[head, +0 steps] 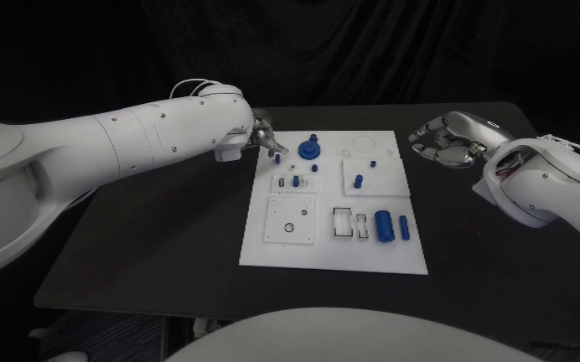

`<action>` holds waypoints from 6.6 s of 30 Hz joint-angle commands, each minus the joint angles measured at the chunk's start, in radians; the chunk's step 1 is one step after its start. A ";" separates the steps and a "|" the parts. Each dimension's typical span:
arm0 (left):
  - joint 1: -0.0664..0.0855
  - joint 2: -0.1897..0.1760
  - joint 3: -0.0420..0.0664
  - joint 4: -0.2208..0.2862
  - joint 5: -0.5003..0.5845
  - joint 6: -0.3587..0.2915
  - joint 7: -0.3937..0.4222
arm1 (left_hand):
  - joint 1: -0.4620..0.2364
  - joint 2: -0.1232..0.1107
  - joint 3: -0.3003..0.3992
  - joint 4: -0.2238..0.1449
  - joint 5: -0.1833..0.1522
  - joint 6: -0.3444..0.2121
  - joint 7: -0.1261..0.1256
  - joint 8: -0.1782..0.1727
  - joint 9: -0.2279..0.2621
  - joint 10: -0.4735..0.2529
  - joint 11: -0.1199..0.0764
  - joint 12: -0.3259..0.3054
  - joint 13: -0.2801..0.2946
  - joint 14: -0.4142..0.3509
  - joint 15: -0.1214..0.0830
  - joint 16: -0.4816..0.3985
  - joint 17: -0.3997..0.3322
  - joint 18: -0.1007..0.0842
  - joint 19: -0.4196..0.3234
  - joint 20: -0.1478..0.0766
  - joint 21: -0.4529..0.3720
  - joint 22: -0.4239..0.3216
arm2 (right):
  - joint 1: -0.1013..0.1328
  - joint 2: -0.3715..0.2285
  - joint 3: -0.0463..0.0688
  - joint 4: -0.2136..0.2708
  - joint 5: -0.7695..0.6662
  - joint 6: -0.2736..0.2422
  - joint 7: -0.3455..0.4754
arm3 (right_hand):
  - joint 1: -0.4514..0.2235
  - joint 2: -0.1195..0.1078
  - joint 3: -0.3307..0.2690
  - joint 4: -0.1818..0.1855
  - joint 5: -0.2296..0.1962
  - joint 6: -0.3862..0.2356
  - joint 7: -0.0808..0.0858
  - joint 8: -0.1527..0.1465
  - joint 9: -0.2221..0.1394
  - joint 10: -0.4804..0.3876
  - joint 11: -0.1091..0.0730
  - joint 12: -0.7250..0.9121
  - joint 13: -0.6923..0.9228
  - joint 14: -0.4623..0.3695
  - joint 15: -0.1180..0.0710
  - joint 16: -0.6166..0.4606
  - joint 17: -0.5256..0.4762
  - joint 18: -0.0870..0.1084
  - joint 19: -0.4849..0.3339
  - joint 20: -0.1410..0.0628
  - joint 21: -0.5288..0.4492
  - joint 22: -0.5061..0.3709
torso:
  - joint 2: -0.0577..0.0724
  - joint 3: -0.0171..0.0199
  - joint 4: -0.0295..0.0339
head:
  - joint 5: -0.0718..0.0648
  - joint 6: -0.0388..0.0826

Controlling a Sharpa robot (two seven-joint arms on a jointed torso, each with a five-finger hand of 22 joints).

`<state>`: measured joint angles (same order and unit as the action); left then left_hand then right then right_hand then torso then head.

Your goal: Assemble the parts on the task board

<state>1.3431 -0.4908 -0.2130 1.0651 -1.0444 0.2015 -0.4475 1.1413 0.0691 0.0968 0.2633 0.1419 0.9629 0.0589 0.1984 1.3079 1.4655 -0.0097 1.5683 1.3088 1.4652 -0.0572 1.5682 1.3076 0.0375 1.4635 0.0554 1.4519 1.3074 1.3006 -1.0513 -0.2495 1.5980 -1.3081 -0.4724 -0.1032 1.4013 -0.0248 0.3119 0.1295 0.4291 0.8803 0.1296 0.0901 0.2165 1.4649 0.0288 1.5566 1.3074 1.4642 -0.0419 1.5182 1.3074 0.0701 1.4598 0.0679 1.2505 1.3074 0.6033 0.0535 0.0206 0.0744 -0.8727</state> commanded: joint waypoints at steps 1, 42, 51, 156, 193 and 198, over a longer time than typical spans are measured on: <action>-0.010 0.013 0.001 -0.020 0.000 0.031 0.021 | -0.014 -0.003 -0.008 0.002 -0.006 -0.006 0.002 0.002 0.023 0.105 0.005 0.003 0.262 0.106 0.007 0.003 0.263 -0.001 0.016 0.006 -0.004 0.203 | -0.003 0.001 0.001 -0.001 -0.002 0.005 -0.012 | -0.011 0.002 0.004 0.000 0.007 0.004 -0.001 -0.005 -0.001 0.085 0.001 -0.005 0.242 0.086 0.002 -0.004 0.172 -0.001 -0.007 -0.001 -0.004 0.172 | 0.000 0.0012 -0.0021 | 0.001 0.000; -0.042 0.060 0.001 -0.119 -0.078 -0.046 0.086 | -0.006 0.000 -0.029 -0.006 -0.001 -0.047 0.009 0.025 0.027 0.105 0.011 0.003 0.262 0.106 0.012 0.003 0.263 0.001 0.013 0.010 -0.012 0.204 | -0.005 0.003 0.001 -0.003 -0.002 0.012 -0.015 | -0.015 0.002 0.007 -0.001 0.008 0.003 -0.001 -0.007 -0.002 0.082 0.002 -0.007 0.239 0.086 0.002 -0.005 0.171 -0.001 -0.008 -0.001 -0.005 0.172 | -0.003 0.0029 0.0025 | -0.010 0.000; -0.055 0.071 0.001 -0.140 -0.079 -0.042 0.096 | -0.008 0.004 -0.031 -0.003 0.000 -0.054 0.011 0.021 0.024 0.105 0.013 0.003 0.262 0.106 0.014 0.003 0.263 0.002 0.009 0.012 -0.016 0.203 | -0.005 0.002 0.001 -0.003 -0.002 0.014 -0.015 | -0.015 0.002 0.007 -0.001 0.008 0.003 -0.001 -0.007 -0.002 0.082 0.002 -0.007 0.239 0.086 0.002 -0.005 0.171 -0.001 -0.008 -0.001 -0.005 0.172 | -0.002 0.0029 0.0016 | -0.012 0.000; -0.073 -0.082 0.001 0.087 0.116 -0.154 0.156 | 0.068 -0.078 0.328 -0.156 0.303 -0.031 0.001 -0.003 0.018 0.105 0.005 0.003 0.262 0.106 0.009 0.003 0.263 0.006 -0.002 0.009 -0.042 0.206 | -0.005 -0.018 0.001 0.008 0.036 0.046 -0.033 | -0.016 0.005 0.017 -0.006 0.008 0.004 -0.001 -0.008 -0.003 0.074 0.002 -0.014 0.231 0.084 0.002 -0.010 0.164 0.002 -0.012 -0.001 -0.016 0.169 | -0.003 0.0022 0.0037 | -0.014 0.000; -0.097 -0.179 0.001 0.268 0.019 -0.245 0.086 | 0.051 -0.073 0.348 -0.150 0.281 -0.023 0.000 0.000 0.019 0.105 0.003 0.003 0.262 0.106 0.007 0.003 0.263 0.008 -0.005 0.008 -0.048 0.204 | -0.006 -0.024 0.001 0.010 0.036 0.052 -0.033 | -0.017 0.006 0.018 -0.006 0.008 0.007 -0.001 -0.007 -0.002 0.069 0.001 -0.019 0.226 0.083 0.002 -0.013 0.160 0.003 -0.014 -0.001 -0.021 0.167 | -0.003 0.0032 0.0022 | -0.002 0.000; -0.105 -0.185 0.001 0.276 0.000 -0.265 0.086 | 0.048 -0.073 0.349 -0.148 0.281 -0.021 0.000 0.001 0.019 0.105 0.003 0.003 0.262 0.106 0.007 0.003 0.263 0.008 -0.006 0.008 -0.048 0.203 | -0.006 -0.024 0.001 0.011 0.036 0.052 -0.034 | -0.017 0.006 0.018 -0.006 0.008 0.007 -0.001 -0.007 -0.002 0.069 0.001 -0.019 0.226 0.083 0.002 -0.013 0.160 0.003 -0.014 -0.001 -0.021 0.167 | -0.003 0.0035 0.0009 | 0.001 0.000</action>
<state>1.2405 -0.6764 -0.2133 1.3365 -1.0062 -0.0252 -0.3640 1.1926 -0.0112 0.4258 0.1279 0.4245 0.9389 0.0623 0.1932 1.3081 1.4649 -0.0030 1.5682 1.3087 1.4687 -0.0463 1.5682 1.3076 0.0374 1.4618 0.0609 1.4079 1.3075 1.2973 -1.0740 -0.2495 1.6062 -1.2711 -0.4243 -0.1216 1.3892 -0.0209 0.3243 0.1227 0.4331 0.8803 0.1296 0.0850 0.2155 1.4649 0.0287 1.5422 1.3075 1.4642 -0.0418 1.5100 1.3074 0.0701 1.4526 0.0679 1.2339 1.3073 0.5998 0.0566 0.0223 0.0740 -0.8727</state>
